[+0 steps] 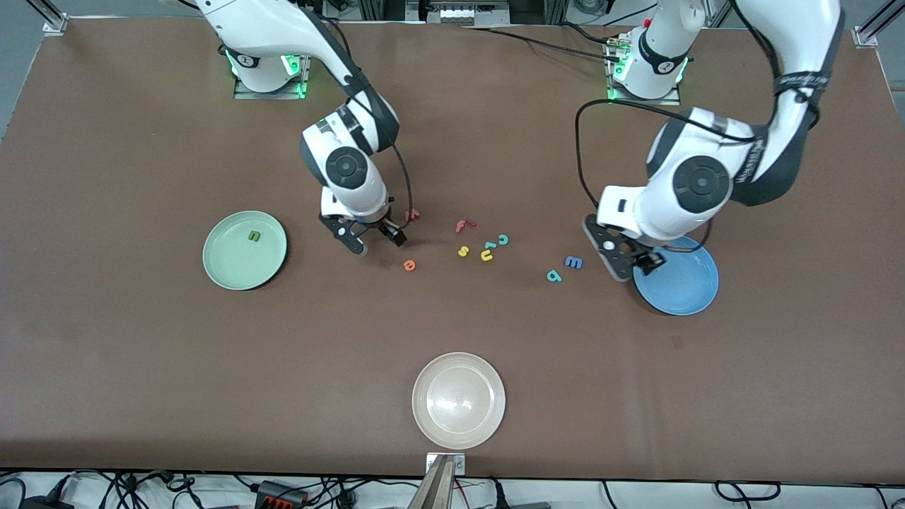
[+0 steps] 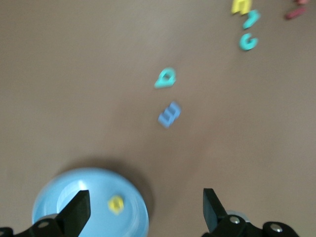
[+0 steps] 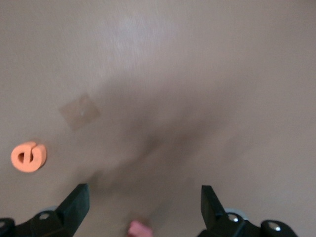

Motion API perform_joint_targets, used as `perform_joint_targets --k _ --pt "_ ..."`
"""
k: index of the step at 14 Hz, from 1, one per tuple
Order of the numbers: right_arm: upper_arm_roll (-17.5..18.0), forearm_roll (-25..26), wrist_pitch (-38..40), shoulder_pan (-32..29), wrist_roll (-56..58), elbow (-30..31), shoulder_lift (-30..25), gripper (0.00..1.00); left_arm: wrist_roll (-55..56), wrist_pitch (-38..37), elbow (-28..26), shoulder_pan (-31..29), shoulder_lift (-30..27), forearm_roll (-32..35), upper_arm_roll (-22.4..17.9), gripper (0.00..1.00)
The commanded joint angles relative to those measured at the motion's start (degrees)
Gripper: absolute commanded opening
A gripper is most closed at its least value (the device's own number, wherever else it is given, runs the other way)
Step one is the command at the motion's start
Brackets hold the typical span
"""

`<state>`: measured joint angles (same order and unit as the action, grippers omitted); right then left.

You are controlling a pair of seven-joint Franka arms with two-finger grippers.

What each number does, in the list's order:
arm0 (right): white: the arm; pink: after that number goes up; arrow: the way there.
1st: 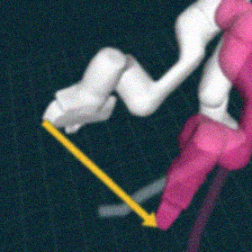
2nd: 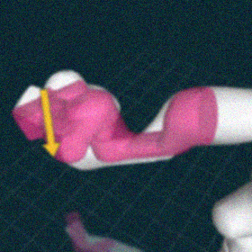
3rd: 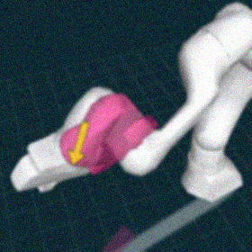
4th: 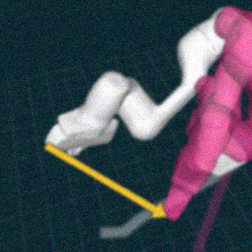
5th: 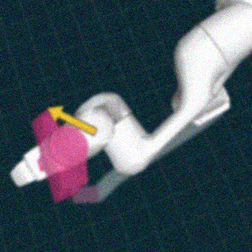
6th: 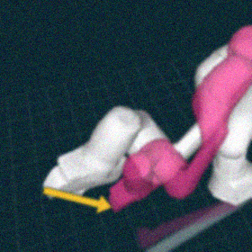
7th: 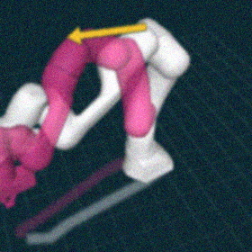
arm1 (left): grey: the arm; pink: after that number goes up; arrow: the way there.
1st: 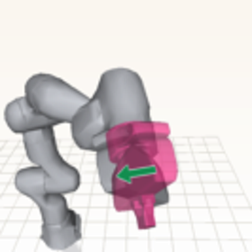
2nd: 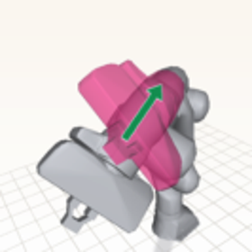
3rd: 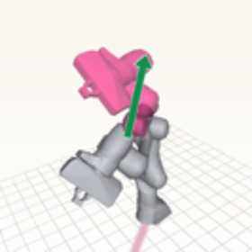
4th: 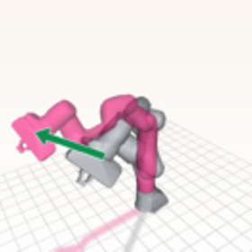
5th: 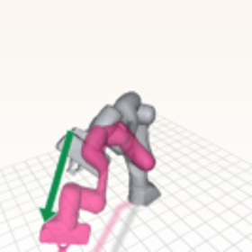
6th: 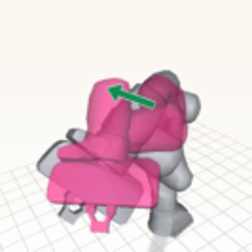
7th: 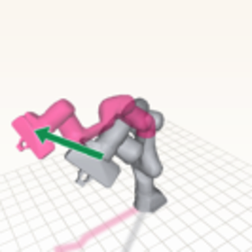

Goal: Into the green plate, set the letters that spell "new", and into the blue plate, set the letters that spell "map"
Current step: 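Grasp the pink letter w with the right gripper while the left gripper grasps blue E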

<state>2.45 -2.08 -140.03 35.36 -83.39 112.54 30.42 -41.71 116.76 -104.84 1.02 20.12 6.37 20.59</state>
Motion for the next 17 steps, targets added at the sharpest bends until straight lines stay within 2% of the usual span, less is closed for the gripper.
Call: perform_joint_targets --k 1,3,7,8,9,11,12,14,16,17 --pt "-0.5 -0.6 -2.9 2.1 -8.5 0.2 0.9 0.97 -11.2 3.5 0.8 0.1 5.0 1.2 1.4 1.0" --pt "-0.5 -0.7 -3.6 3.7 -10.6 0.2 1.0 0.87 -19.0 6.9 0.6 1.6 7.8 1.2 1.4 1.0" --pt "-0.3 -1.1 -3.7 5.4 -13.4 0.3 1.1 0.82 -20.1 13.6 -3.3 1.4 10.4 6.8 1.3 1.0" --pt "-0.3 -1.1 -3.7 5.5 -13.6 0.4 1.2 0.79 -20.1 13.7 -3.9 1.9 10.9 7.0 1.3 0.92" --pt "-0.2 -1.1 -3.7 5.6 -14.4 0.4 1.4 0.79 -20.1 14.1 -4.6 1.9 11.3 7.9 1.2 0.89" --pt "-0.2 -1.1 -3.7 6.6 -15.0 0.5 1.8 0.77 -20.1 14.2 -4.8 1.0 12.2 12.3 1.3 0.7" --pt "-0.2 -1.1 -3.8 6.7 -15.0 0.5 2.0 0.75 -20.1 14.5 -4.9 0.9 12.8 12.4 1.3 0.66" --pt "-0.2 -1.1 -3.8 6.6 -15.0 0.4 2.4 0.71 -20.0 15.9 -5.2 1.9 13.3 12.4 1.3 0.61" --pt "-0.2 -1.1 -3.8 6.7 -14.9 0.4 2.8 0.65 -20.1 18.4 -5.6 1.2 14.2 12.5 1.3 0.62" --pt "-0.2 -1.0 -4.0 6.6 -14.9 0.4 2.8 0.59 -20.2 18.8 -6.1 1.2 14.3 12.5 1.3 0.62"
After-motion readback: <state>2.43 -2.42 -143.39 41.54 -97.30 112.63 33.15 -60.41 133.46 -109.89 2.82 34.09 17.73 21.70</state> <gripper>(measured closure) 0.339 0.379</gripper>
